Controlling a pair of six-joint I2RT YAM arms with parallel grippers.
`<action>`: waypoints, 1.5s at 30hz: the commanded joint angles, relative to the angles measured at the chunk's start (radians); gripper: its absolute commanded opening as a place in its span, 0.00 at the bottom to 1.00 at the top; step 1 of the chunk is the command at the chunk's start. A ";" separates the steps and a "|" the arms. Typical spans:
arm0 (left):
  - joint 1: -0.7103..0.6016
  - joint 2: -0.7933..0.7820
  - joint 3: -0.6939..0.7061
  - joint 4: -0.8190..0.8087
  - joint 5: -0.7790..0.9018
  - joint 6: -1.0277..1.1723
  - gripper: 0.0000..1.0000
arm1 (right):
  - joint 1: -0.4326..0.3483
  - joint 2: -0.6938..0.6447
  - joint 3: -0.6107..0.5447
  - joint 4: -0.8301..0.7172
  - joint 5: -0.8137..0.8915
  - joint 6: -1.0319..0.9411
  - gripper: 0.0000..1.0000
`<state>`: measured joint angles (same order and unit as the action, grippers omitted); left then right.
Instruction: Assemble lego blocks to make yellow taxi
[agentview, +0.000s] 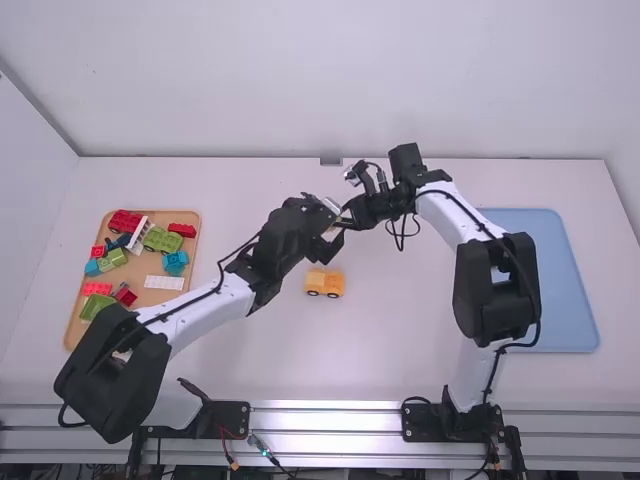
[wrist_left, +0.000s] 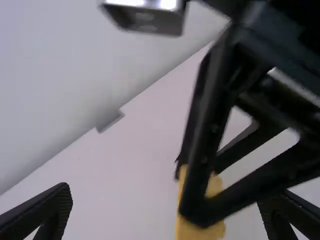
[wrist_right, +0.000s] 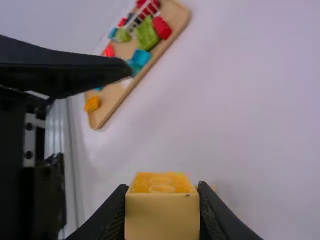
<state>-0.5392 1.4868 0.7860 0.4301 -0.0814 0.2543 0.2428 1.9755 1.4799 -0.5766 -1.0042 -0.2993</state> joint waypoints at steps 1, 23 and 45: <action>0.010 -0.010 0.010 -0.013 -0.138 -0.089 0.99 | -0.008 0.014 0.029 -0.005 0.107 0.040 0.25; 0.492 0.011 0.166 -0.350 1.283 0.068 0.99 | 0.034 0.014 0.329 -0.558 0.134 -0.714 0.25; 0.427 0.219 0.164 -0.103 1.463 -0.003 0.99 | 0.100 0.014 0.419 -0.639 0.136 -0.801 0.23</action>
<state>-0.0998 1.7027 0.9379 0.3267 1.4166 0.2714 0.3431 1.9755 1.8652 -1.2121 -0.8539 -1.0920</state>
